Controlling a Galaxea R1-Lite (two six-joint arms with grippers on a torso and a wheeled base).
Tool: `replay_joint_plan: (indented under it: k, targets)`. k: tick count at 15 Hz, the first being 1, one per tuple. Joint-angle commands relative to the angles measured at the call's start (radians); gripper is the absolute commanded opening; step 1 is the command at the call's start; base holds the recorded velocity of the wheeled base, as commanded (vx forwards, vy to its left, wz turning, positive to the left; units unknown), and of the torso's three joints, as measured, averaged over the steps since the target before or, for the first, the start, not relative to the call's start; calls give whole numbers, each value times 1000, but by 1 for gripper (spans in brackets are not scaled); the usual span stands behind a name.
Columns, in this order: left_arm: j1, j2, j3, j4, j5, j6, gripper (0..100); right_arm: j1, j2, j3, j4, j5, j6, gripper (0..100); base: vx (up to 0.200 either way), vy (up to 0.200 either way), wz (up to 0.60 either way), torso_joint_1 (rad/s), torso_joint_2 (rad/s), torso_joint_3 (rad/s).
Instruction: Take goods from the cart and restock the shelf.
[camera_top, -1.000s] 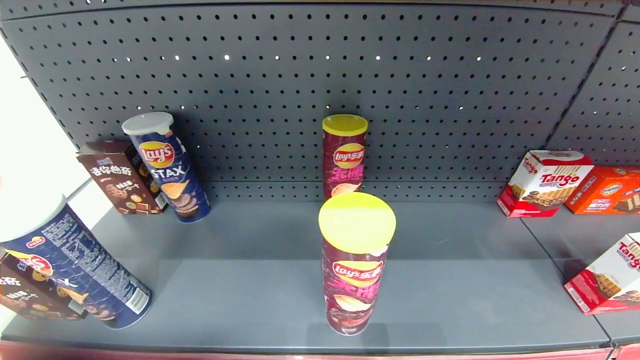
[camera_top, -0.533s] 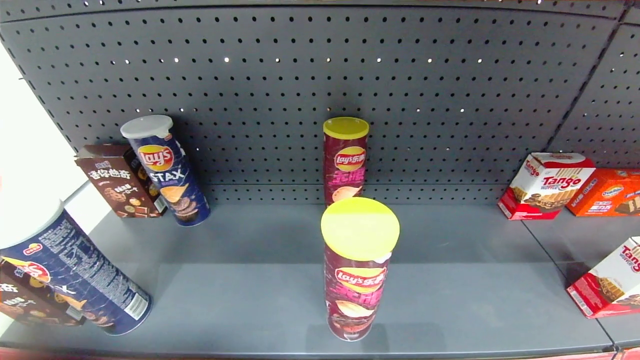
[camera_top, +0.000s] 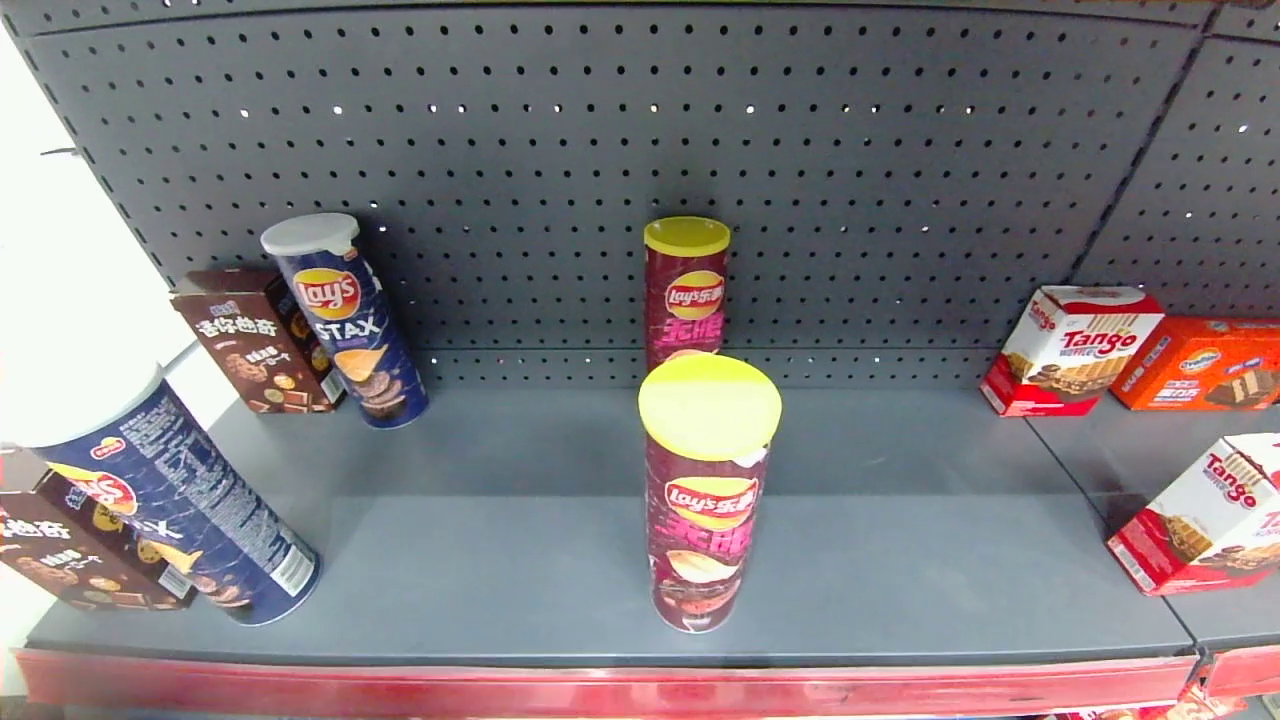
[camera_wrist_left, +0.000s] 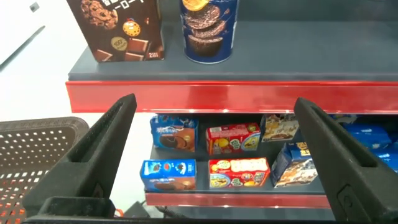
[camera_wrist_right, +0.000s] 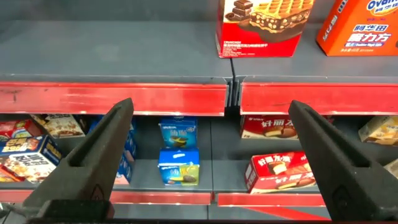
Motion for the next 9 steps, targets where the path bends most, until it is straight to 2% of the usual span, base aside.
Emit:
replay_joint_plan:
  k: [1,9]
  targets:
    - [0,1,0,-1,0,0,100,0,2,0,0,1,0,100,0,0,0,0,0,0]
    - [0,1,0,-1,0,0,100,0,2,0,0,1,0,100,0,0,0,0,0,0]
